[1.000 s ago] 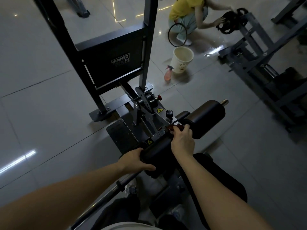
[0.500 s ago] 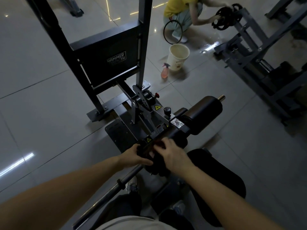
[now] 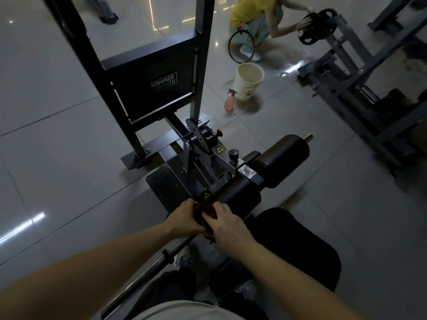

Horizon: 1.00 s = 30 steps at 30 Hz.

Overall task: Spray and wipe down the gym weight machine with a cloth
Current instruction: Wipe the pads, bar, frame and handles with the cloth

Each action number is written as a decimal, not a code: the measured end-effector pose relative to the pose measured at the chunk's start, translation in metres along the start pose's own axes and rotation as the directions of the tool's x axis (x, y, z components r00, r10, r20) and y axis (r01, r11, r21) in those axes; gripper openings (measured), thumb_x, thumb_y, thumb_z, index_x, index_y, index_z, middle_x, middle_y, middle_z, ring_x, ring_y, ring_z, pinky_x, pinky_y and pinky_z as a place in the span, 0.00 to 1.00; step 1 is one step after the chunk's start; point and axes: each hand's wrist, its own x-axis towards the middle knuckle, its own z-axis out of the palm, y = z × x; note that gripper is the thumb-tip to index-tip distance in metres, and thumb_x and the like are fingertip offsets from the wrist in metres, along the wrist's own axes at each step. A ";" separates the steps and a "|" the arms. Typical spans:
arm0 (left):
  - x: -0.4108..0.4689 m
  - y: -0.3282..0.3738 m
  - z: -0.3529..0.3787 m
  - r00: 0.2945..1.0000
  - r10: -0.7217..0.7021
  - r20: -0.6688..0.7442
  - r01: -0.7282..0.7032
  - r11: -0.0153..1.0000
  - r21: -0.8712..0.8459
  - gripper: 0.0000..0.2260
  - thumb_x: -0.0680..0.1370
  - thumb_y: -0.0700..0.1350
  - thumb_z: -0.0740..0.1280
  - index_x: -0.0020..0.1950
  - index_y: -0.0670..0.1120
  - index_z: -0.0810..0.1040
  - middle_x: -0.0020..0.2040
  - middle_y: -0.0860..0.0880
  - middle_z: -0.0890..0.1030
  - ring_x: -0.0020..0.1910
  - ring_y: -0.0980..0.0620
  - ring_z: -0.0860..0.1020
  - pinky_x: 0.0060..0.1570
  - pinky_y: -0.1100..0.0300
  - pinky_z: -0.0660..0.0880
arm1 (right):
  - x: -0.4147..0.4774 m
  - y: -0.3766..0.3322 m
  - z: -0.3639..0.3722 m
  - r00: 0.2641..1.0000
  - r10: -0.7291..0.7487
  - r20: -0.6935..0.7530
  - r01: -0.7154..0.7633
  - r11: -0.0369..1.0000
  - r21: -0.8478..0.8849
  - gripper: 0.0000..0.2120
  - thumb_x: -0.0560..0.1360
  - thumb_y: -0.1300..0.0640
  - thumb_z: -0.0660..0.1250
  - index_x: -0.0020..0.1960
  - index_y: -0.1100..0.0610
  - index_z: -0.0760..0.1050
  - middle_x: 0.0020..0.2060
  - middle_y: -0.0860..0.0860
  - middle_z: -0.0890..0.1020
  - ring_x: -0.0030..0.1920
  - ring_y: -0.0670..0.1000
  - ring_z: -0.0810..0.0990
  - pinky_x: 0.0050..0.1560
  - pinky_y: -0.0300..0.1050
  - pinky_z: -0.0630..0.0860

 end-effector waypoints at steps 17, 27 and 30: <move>-0.010 0.005 0.004 0.994 0.021 -0.106 -0.007 0.991 0.137 0.39 0.57 0.75 0.76 0.57 0.53 0.71 0.54 0.54 0.76 0.49 0.56 0.77 0.53 0.55 0.79 | 0.009 -0.008 -0.017 0.997 -0.058 0.058 0.058 0.998 -0.005 0.16 0.75 0.56 0.68 0.62 0.53 0.77 0.63 0.59 0.70 0.57 0.59 0.74 0.46 0.53 0.80; -0.007 0.009 0.013 0.991 -0.018 -0.135 0.059 0.952 0.300 0.52 0.51 0.86 0.65 0.61 0.50 0.72 0.55 0.53 0.78 0.53 0.50 0.78 0.55 0.51 0.79 | 0.050 0.085 -0.062 0.819 0.571 -0.063 -0.572 0.820 -0.007 0.15 0.78 0.58 0.65 0.65 0.54 0.75 0.63 0.57 0.66 0.60 0.60 0.72 0.59 0.56 0.77; -0.009 0.005 0.008 0.983 0.064 -0.172 -0.025 0.975 0.221 0.37 0.60 0.80 0.69 0.54 0.52 0.70 0.50 0.54 0.75 0.48 0.50 0.76 0.48 0.54 0.75 | 0.049 0.028 -0.041 0.924 0.381 -0.034 -0.378 0.924 0.064 0.12 0.79 0.57 0.62 0.60 0.56 0.78 0.62 0.58 0.68 0.60 0.60 0.73 0.59 0.56 0.76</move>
